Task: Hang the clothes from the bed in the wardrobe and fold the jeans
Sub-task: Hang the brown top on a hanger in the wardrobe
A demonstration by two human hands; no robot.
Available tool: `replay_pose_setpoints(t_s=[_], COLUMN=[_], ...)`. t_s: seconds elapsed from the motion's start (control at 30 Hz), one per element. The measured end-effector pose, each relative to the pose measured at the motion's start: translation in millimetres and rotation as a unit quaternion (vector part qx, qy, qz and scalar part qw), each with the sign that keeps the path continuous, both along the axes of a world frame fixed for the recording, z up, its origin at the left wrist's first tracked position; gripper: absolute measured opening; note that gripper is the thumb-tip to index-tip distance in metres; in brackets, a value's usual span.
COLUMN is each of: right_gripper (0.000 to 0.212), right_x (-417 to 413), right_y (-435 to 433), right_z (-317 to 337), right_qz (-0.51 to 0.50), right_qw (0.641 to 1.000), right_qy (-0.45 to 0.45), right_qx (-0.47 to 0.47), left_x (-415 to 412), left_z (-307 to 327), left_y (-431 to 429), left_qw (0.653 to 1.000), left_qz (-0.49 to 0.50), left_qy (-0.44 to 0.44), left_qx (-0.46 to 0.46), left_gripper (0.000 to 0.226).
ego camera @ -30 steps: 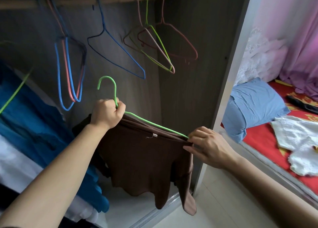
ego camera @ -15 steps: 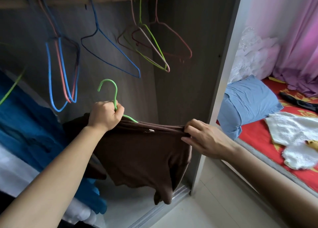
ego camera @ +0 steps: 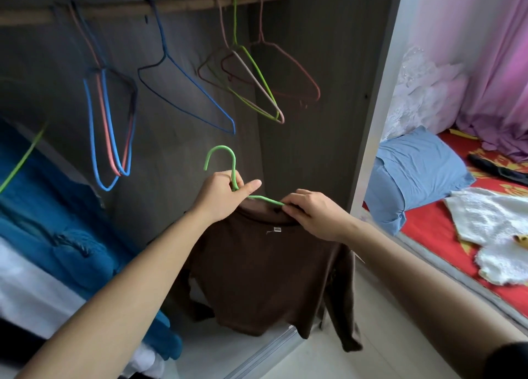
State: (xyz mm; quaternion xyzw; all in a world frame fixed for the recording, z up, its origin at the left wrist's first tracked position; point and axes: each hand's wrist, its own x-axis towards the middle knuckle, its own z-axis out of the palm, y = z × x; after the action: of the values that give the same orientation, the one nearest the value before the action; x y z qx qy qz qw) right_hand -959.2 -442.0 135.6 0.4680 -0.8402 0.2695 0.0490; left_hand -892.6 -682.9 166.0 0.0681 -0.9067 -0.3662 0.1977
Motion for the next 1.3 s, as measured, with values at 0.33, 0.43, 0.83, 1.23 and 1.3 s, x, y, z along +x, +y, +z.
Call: replay_pose_setpoints(t_s=[0.33, 0.43, 0.83, 1.23, 1.3], right_gripper=[0.032, 0.025, 0.02, 0.016, 0.02], right_x=[-16, -20, -26, -22, -28], right_y=[12, 12, -13, -36, -38], right_z=[-10, -5, -11, -9, -16], right_qz=[-0.326, -0.352, -0.324, -0.288, -0.307], right_qw=[0.94, 0.911, 0.924, 0.916, 0.889], right_qy=[0.011, -0.149, -0.194, -0.268, -0.304], right_qx=[-0.097, -0.155, -0.053, -0.081, -0.152], left_x=[11, 9, 6, 17, 20], left_z=[-2, 2, 2, 11, 13], left_y=[-1, 4, 16, 12, 9], left_qw=[0.992, 0.991, 0.982, 0.991, 0.994], left_qz=[-0.038, -0.037, -0.04, -0.033, -0.028], left_qy=[-0.009, -0.028, -0.036, -0.03, -0.022], left_qx=[0.123, 0.127, 0.183, 0.125, 0.104], left_gripper=[0.014, 0.033, 0.026, 0.022, 0.022])
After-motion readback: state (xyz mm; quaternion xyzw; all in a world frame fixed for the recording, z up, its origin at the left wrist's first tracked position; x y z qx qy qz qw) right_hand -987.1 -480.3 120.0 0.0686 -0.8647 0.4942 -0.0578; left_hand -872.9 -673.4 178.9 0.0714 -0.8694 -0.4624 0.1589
